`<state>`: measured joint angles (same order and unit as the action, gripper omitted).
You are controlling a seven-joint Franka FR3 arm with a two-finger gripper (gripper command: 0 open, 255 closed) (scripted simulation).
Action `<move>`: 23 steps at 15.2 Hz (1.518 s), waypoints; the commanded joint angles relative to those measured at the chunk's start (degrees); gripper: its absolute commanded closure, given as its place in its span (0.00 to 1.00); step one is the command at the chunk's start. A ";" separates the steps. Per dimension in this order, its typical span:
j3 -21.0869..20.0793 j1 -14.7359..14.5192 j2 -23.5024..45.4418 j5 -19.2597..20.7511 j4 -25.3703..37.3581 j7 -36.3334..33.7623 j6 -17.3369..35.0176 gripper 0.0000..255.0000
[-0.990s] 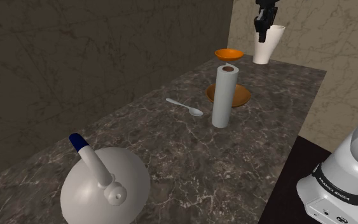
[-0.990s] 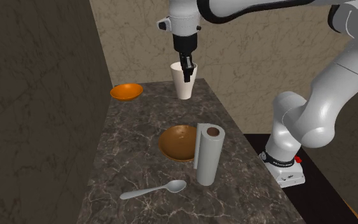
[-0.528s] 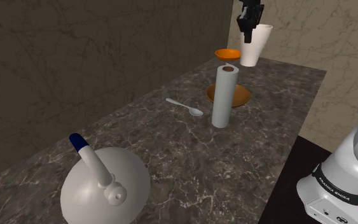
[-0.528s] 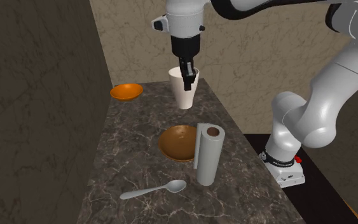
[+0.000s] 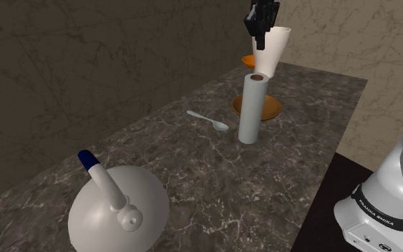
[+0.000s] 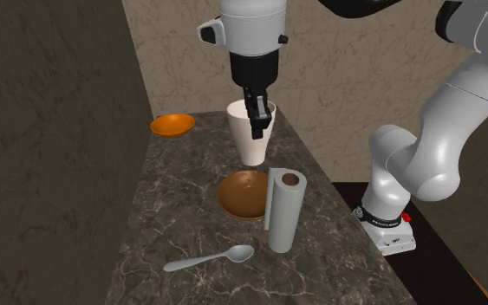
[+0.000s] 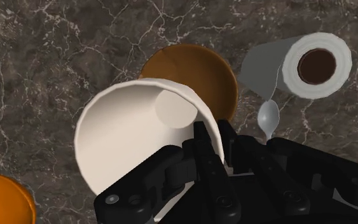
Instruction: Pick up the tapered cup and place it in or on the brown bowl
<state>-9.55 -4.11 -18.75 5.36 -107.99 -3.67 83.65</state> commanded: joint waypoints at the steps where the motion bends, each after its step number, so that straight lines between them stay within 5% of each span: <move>1: -0.31 -0.17 0.03 -0.15 -0.94 -0.60 0.91 1.00; 23: -0.40 -0.47 -1.26 -0.38 -17.23 -2.20 15.83 1.00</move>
<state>-9.95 -4.57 -19.98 4.98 -125.06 -5.86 99.32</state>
